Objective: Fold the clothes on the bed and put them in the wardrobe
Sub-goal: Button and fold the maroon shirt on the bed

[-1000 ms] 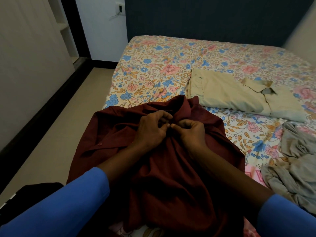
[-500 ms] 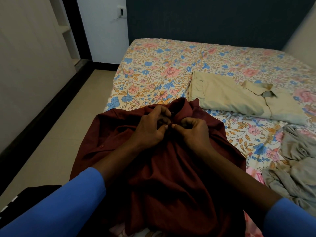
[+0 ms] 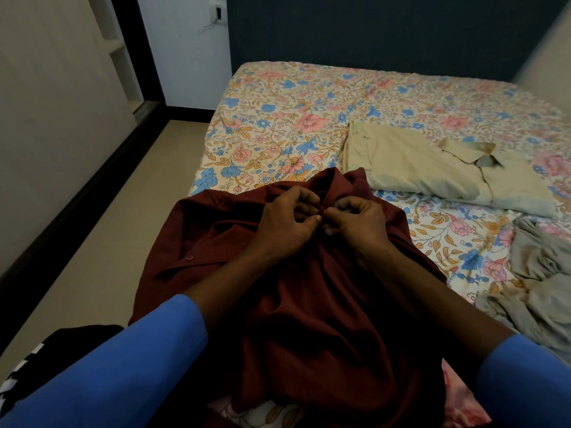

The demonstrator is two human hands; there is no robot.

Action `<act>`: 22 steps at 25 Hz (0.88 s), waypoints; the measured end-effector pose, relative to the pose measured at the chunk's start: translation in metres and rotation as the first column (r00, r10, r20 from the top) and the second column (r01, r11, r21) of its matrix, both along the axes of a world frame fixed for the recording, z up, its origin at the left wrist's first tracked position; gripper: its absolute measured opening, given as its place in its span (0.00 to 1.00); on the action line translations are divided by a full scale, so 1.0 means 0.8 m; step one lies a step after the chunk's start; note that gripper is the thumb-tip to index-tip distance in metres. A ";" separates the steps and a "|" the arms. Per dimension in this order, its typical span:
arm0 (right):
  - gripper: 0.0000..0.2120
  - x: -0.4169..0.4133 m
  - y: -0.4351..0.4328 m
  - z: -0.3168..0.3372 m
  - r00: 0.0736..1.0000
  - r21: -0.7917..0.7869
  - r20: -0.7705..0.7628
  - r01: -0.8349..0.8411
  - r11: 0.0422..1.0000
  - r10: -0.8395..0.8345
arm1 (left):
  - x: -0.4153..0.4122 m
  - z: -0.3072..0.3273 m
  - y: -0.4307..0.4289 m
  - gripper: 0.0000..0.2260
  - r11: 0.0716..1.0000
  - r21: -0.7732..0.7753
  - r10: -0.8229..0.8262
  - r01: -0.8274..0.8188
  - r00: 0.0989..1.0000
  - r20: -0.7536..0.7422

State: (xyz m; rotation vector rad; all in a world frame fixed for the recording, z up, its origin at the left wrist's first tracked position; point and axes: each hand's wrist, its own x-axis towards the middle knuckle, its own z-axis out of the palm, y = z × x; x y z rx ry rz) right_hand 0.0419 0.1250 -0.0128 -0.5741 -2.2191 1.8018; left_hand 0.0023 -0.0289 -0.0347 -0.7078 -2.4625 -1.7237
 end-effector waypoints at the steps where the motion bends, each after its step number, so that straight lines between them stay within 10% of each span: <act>1: 0.03 -0.001 0.001 0.000 1.000 -0.053 0.022 0.004 0.999 -0.003 | -0.001 -0.001 0.002 0.13 1.000 -0.004 0.002 -0.002 1.000 -0.002; 7: 0.06 -0.003 0.007 -0.008 0.997 0.223 0.061 -0.054 0.973 0.041 | 0.004 -0.008 0.014 0.12 0.999 -0.049 0.021 -0.020 1.000 0.012; 15: 0.08 -0.006 0.010 -0.005 0.991 -0.148 0.109 -0.063 0.987 0.079 | 0.002 -0.012 0.023 0.11 0.990 -0.027 0.140 -0.138 0.986 0.094; 19: 0.06 -0.006 0.017 0.001 0.991 -0.010 0.102 -0.083 0.997 0.083 | 0.004 -0.009 0.027 0.10 0.990 0.003 0.143 -0.144 0.985 0.093; 22: 0.06 -0.006 0.021 0.001 0.995 0.441 0.053 -0.096 0.893 0.081 | 0.009 -0.005 0.033 0.10 0.994 0.050 0.090 -0.097 0.987 0.135</act>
